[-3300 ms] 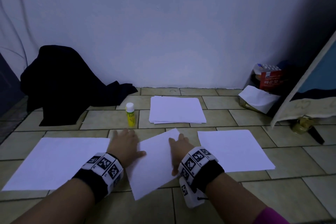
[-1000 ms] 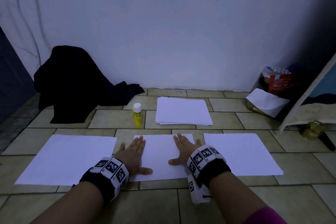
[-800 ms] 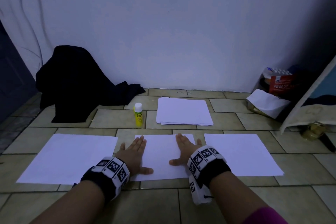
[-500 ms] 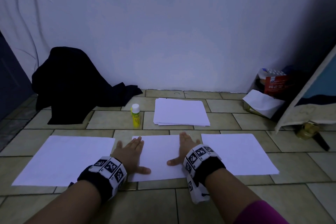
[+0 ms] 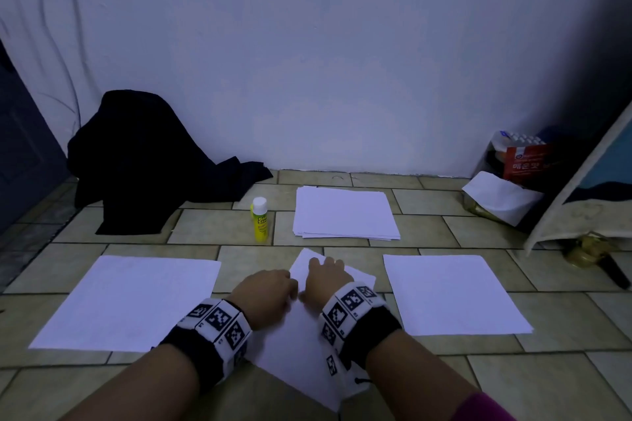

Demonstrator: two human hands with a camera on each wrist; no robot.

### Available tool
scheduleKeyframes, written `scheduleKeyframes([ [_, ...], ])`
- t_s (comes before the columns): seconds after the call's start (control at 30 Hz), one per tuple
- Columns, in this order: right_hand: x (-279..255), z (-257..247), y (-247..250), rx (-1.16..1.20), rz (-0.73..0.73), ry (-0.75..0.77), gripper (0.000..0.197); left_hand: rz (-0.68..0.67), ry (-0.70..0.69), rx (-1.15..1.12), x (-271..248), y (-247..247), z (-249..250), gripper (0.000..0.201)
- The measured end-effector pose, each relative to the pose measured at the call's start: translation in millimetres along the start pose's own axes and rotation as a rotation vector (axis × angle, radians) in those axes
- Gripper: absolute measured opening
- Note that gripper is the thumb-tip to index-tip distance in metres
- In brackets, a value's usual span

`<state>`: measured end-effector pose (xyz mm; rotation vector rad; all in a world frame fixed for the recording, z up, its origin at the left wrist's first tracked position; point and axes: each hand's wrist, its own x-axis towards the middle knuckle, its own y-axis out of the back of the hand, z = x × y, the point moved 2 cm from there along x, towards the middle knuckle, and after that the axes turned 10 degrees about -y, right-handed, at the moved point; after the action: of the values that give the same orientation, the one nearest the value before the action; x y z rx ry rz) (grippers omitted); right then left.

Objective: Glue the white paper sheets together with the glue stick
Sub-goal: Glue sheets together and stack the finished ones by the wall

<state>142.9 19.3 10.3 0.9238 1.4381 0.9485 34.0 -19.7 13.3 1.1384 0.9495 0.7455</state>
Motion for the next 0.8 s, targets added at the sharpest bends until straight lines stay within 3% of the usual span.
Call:
scheduleKeyframes([
  [0.1,-1,-7,-6,0.015,-0.024,0.023,0.058,-0.023,0.018,0.000,-1,-1,-2,0.037],
  [0.23,-2,-16,-5,-0.035,-0.034,0.110,0.069,0.008,0.063,-0.058,0,-14,-14,0.091],
  [0.33,2,-21,-11,-0.093,-0.116,0.221,0.083,-0.130,0.067,-0.001,3,-22,-17,0.123],
  [0.47,8,-3,-10,-0.154,-0.238,0.256,0.090,-0.237,0.082,0.024,5,-22,-18,0.123],
  [0.67,17,46,-2,-0.085,-0.228,0.154,0.112,-0.213,0.078,-0.076,3,-24,-20,0.124],
  [0.8,16,50,4,-0.062,-0.200,0.122,0.119,-0.197,0.070,-0.087,-2,-19,-19,0.119],
])
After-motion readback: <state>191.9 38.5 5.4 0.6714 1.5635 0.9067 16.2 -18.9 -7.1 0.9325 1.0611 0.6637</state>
